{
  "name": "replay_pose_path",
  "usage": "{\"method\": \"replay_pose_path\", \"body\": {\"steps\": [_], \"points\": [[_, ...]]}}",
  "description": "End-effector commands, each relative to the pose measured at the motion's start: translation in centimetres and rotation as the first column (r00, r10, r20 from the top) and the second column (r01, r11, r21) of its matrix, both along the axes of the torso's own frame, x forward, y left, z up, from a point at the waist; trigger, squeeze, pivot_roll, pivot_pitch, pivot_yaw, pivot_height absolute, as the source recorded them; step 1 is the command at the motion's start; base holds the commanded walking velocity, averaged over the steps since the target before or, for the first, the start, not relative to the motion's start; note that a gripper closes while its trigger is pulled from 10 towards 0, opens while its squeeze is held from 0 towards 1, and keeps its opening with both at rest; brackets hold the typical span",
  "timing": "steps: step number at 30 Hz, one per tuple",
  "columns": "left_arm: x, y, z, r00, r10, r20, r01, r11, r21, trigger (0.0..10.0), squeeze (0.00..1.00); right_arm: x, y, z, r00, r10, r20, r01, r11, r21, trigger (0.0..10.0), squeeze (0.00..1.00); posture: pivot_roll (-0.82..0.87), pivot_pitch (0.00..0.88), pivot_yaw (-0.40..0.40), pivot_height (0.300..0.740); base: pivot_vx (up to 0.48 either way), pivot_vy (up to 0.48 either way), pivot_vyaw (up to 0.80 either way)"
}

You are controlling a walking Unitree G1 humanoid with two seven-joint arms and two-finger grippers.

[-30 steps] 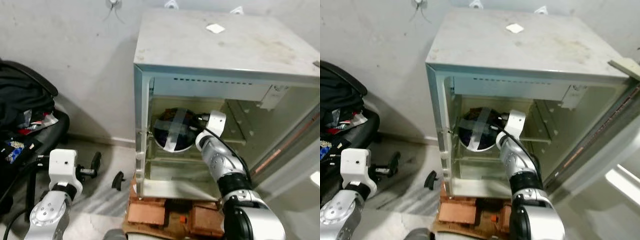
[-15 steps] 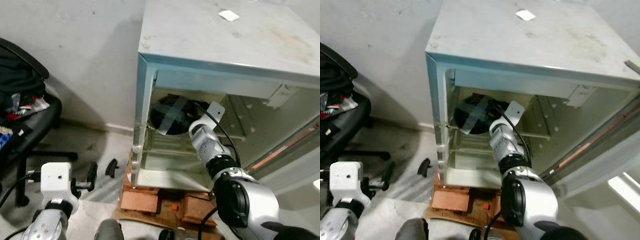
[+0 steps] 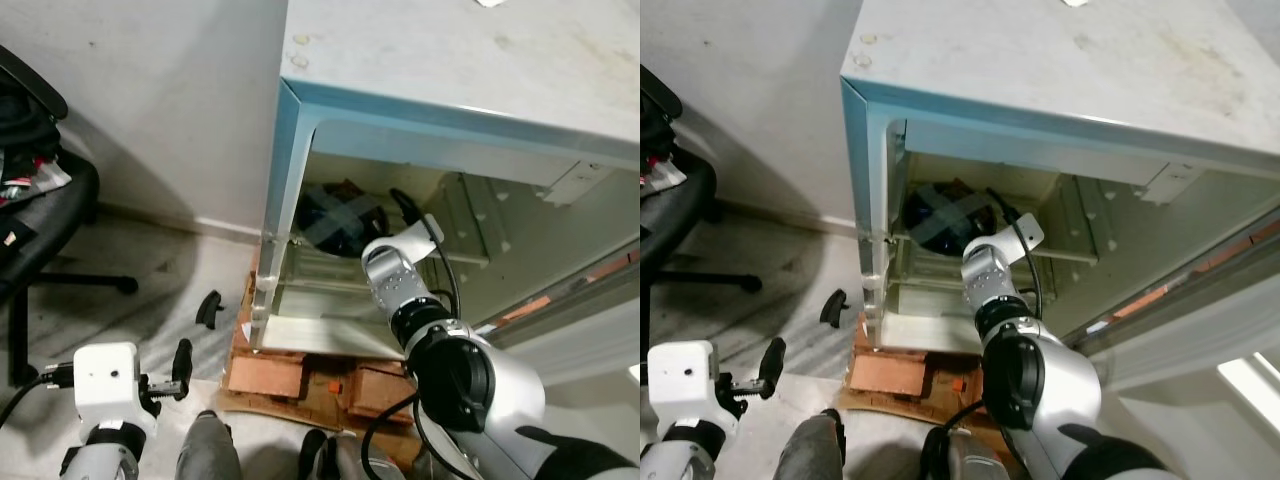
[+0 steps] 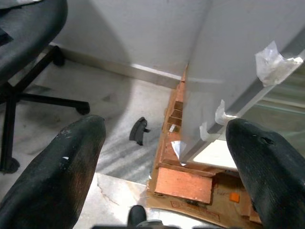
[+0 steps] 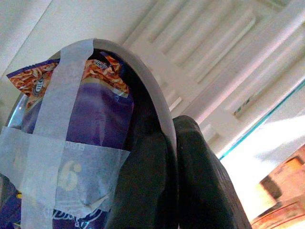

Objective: Restocking fridge

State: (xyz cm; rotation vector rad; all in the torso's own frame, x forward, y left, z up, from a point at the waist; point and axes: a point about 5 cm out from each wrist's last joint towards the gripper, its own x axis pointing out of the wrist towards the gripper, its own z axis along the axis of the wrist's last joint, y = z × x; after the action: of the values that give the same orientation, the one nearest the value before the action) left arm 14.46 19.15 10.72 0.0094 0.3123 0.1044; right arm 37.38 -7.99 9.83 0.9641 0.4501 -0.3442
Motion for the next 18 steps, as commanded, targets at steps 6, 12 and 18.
{"method": "replay_pose_path", "body": {"steps": [6,12,18], "points": [[-0.2,-0.7,0.1,1.000,0.013,-0.007,-0.014,1.000,-0.020,10.0,0.00,0.4,4.1,2.3,0.994,0.052,0.095,-0.067,0.984,0.165,10.0,0.86,0.37,0.258,-0.222,0.740,0.000,0.000,0.00],[-0.3,-1.0,-0.1,1.000,0.023,-0.012,-0.023,0.999,-0.030,10.0,0.00,0.5,4.7,2.9,0.990,0.065,0.127,-0.092,0.971,0.220,10.0,1.00,0.37,0.252,-0.231,0.740,0.000,0.000,0.00],[-0.1,-1.0,-0.1,1.000,0.026,-0.010,-0.026,0.999,-0.032,10.0,0.00,0.5,5.7,3.5,0.980,0.098,0.172,-0.142,0.954,0.264,10.0,1.00,0.36,0.248,-0.233,0.740,0.000,0.000,0.00]]}}
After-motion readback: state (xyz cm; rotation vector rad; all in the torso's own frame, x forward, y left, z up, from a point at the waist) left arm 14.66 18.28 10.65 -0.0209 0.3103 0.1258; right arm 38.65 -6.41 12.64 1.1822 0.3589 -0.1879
